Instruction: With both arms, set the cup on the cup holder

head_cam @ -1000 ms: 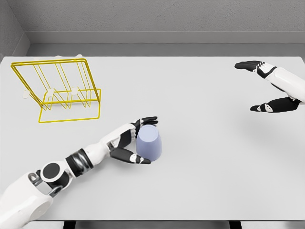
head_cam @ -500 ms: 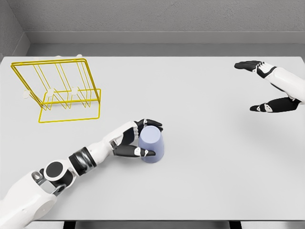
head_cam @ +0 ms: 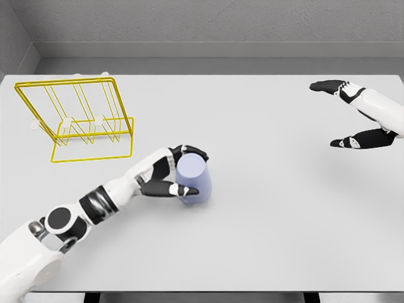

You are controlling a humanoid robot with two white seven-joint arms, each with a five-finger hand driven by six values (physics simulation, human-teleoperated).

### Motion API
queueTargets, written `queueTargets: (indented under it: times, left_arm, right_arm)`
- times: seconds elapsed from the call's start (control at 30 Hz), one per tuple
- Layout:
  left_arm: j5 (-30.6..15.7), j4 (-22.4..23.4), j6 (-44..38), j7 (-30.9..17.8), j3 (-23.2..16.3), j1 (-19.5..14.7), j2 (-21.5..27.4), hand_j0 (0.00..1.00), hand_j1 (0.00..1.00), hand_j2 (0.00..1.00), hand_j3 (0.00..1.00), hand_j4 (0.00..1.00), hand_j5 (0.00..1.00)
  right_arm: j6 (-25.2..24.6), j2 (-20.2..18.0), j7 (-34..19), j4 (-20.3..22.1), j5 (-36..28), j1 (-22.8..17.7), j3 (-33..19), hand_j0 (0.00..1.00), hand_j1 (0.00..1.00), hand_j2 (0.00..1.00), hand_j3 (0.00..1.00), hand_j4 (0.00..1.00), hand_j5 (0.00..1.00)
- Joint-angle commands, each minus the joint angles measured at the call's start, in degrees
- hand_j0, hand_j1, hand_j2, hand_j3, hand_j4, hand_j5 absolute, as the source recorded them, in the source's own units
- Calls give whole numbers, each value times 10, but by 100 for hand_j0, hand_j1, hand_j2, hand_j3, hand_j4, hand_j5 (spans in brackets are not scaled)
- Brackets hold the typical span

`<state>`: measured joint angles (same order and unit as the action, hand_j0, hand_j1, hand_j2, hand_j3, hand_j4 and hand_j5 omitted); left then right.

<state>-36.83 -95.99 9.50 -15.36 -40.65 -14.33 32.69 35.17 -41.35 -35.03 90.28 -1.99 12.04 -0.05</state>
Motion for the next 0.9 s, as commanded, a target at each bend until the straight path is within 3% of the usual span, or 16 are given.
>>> queueTargets:
  times: [0.0,0.87]
  left_arm:
    - [-3,-11,0,1,10,0,11,67,67,67,67,67,67]
    - [-3,-53,63,3,101,3,104,67,67,67,67,67,67]
  right_arm:
    - [-2,-1,0,0,-4,0,0,100,100,100,100,100,100]
    - [-2,-1,0,0,-5,0,-1,100,100,100,100,100,100]
